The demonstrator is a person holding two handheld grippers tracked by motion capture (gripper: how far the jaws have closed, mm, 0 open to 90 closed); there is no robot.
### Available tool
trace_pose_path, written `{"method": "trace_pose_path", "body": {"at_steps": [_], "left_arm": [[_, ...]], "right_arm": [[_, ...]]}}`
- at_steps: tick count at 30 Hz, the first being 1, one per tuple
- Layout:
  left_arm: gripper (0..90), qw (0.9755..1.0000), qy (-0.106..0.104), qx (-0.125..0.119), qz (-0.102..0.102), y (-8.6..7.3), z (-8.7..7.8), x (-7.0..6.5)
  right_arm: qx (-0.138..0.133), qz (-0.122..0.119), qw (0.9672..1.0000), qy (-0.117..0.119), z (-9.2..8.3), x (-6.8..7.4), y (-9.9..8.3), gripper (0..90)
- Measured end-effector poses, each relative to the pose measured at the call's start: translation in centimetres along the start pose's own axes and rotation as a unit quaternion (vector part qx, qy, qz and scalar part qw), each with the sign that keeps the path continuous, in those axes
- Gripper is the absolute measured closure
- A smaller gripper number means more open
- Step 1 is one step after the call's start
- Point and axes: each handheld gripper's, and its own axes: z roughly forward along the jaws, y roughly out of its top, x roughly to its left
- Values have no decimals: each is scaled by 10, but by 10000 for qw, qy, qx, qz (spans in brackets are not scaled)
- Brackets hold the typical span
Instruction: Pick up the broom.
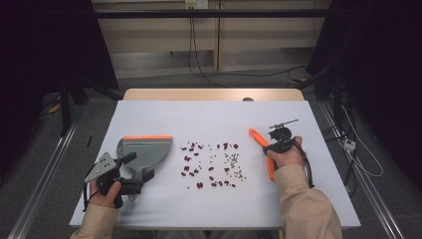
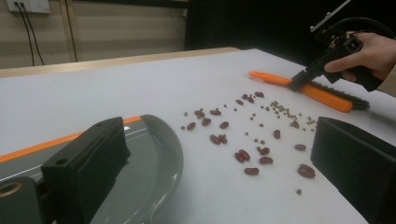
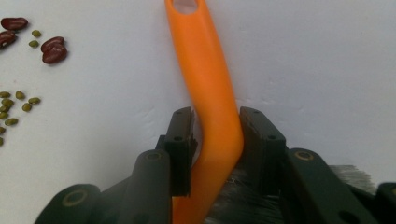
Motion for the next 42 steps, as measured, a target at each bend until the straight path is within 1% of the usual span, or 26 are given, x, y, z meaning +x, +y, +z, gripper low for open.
{"method": "trace_pose_path", "body": {"at_steps": [3, 4, 6, 7, 11, 12, 16, 18, 22, 23, 24, 25, 26, 27, 34, 37, 39, 40, 42], "left_arm": [[34, 10000, -19, -1, 30, 0, 0, 0], [34, 10000, -20, 4, 33, 0, 0, 0], [34, 10000, -8, -2, 25, 0, 1, 1], [35, 10000, -13, 8, 35, 0, 1, 1], [34, 10000, -23, 31, 50, -1, 2, 0], [35, 10000, -27, 30, 57, -1, 2, -1], [34, 10000, -25, 21, 69, 0, 2, -2], [35, 9999, -34, 32, 91, 0, 3, -3], [35, 9999, -28, 36, 95, 0, 3, -3], [35, 10000, -24, 31, 85, 1, 2, -3], [34, 10000, -15, 13, 77, 1, 2, -3], [34, 10000, -7, 5, 69, 1, 2, -3], [34, 10000, 8, -3, 55, 1, 1, -3], [35, 10000, 1, 3, 67, 1, 1, -2], [34, 10000, 58, -6, 54, 1, -1, -1], [35, 10000, 67, 2, 49, 0, -1, 0], [35, 10000, 57, 0, 44, 0, 0, -1], [35, 10000, 43, 12, 63, 0, 0, -1], [34, 10000, 44, -4, 38, 0, 0, -2]], "right_arm": [[8, 75, 9999, 77, 0, -2, 0, 663], [10, 18, 10000, 51, 1, -1, 0, 665], [4, 32, 10000, 49, 1, -1, 0, 674], [-20, 19, 10000, -6, 1, 0, -1, 677], [-195, 197, 9996, 18, 1, 0, -6, 680], [-231, 182, 9996, 21, 1, -1, -7, 681], [-181, 252, 9995, -11, 1, 0, -6, 684], [-175, 215, 9996, -59, 1, 1, -5, 685], [-107, 236, 9996, -100, 1, 3, -3, 687], [-125, 229, 9996, -117, 1, 3, -4, 688], [-128, 164, 9996, -175, 1, 5, -3, 689], [-120, 119, 9997, -175, 0, 5, -3, 689], [-131, 110, 9997, -171, 0, 5, -4, 690], [-156, 159, 9996, -151, 0, 5, -4, 690], [-216, 23, 9995, -214, -2, 7, -5, 691], [-292, -49, 9993, -206, -3, 7, -5, 691], [-427, -18, 9989, -175, -5, 6, -7, 692], [-536, 14, 9984, -178, -7, 5, -8, 692], [-727, 109, 9972, -112, -12, 3, -11, 692]]}}
